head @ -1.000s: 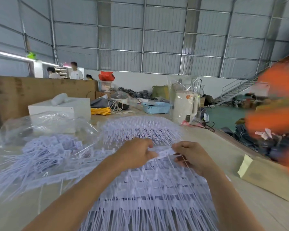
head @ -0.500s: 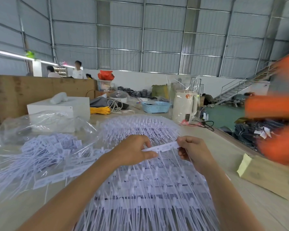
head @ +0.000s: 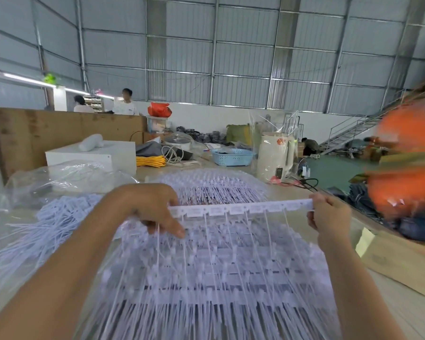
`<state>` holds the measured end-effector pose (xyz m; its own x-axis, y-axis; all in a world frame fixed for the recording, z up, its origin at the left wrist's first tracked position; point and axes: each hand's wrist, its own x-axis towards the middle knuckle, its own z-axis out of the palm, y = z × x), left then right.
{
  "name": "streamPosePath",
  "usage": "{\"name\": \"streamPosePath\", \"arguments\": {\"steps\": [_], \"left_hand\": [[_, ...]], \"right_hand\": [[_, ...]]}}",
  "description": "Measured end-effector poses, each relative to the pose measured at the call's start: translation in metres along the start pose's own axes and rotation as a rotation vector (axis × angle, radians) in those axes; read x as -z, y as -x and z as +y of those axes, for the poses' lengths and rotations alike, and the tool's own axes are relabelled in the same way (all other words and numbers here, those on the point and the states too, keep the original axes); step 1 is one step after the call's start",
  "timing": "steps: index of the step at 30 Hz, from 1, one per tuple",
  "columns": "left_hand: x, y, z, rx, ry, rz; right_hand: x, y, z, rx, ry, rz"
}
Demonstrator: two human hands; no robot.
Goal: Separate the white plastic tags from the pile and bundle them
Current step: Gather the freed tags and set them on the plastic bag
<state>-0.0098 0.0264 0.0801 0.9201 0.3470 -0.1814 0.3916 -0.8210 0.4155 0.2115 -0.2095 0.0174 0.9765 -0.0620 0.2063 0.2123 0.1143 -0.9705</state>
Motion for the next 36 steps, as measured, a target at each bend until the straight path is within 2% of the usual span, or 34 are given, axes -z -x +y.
{"name": "streamPosePath", "arguments": {"steps": [2, 4, 8, 10, 12, 14, 15, 17, 19, 21, 25, 29, 33, 36], "left_hand": [[0.012, 0.01, -0.005, 0.006, -0.003, 0.075], [0.021, 0.021, -0.006, -0.087, 0.066, 0.14], [0.029, 0.044, 0.005, -0.366, 0.304, 0.215], [0.028, 0.046, 0.011, -0.452, 0.455, 0.218], [0.02, 0.035, 0.015, -0.427, 0.522, 0.241], [0.003, 0.013, 0.019, -0.325, 0.435, 0.273], [-0.009, 0.001, 0.019, -0.277, 0.347, 0.261], [-0.033, -0.02, 0.017, -0.209, 0.195, 0.187], [-0.048, -0.035, 0.011, -0.165, 0.115, 0.142], [-0.051, -0.039, 0.007, -0.159, 0.076, 0.165], [-0.046, -0.037, 0.01, -0.186, 0.218, 0.234], [-0.042, -0.028, 0.002, -0.216, 0.256, 0.333], [-0.043, -0.021, -0.019, -0.19, 0.691, 0.438], [-0.051, -0.02, -0.034, -0.188, 0.738, 0.452]], "right_hand": [[0.002, -0.002, 0.002, 0.007, 0.017, 0.022], [0.003, -0.002, 0.001, 0.062, 0.078, 0.074], [0.013, 0.004, -0.016, 0.335, 0.177, 0.292], [0.023, 0.006, -0.03, 0.445, 0.29, 0.36], [0.032, 0.007, -0.042, 0.569, 0.462, 0.413], [0.029, 0.019, -0.055, 0.666, 0.521, 0.388], [0.024, 0.025, -0.061, 0.712, 0.538, 0.303], [0.014, 0.038, -0.072, 0.772, 0.64, -0.007], [0.009, 0.047, -0.085, 0.714, 0.761, -0.396], [0.005, 0.056, -0.097, 0.673, 0.883, -0.631], [-0.041, 0.096, -0.082, 0.738, 0.809, -0.878], [-0.088, 0.115, -0.044, 0.635, 0.745, -1.169], [-0.11, 0.11, -0.016, 0.58, 0.756, -1.194], [-0.118, 0.107, 0.002, 0.591, 0.68, -1.125]]}}
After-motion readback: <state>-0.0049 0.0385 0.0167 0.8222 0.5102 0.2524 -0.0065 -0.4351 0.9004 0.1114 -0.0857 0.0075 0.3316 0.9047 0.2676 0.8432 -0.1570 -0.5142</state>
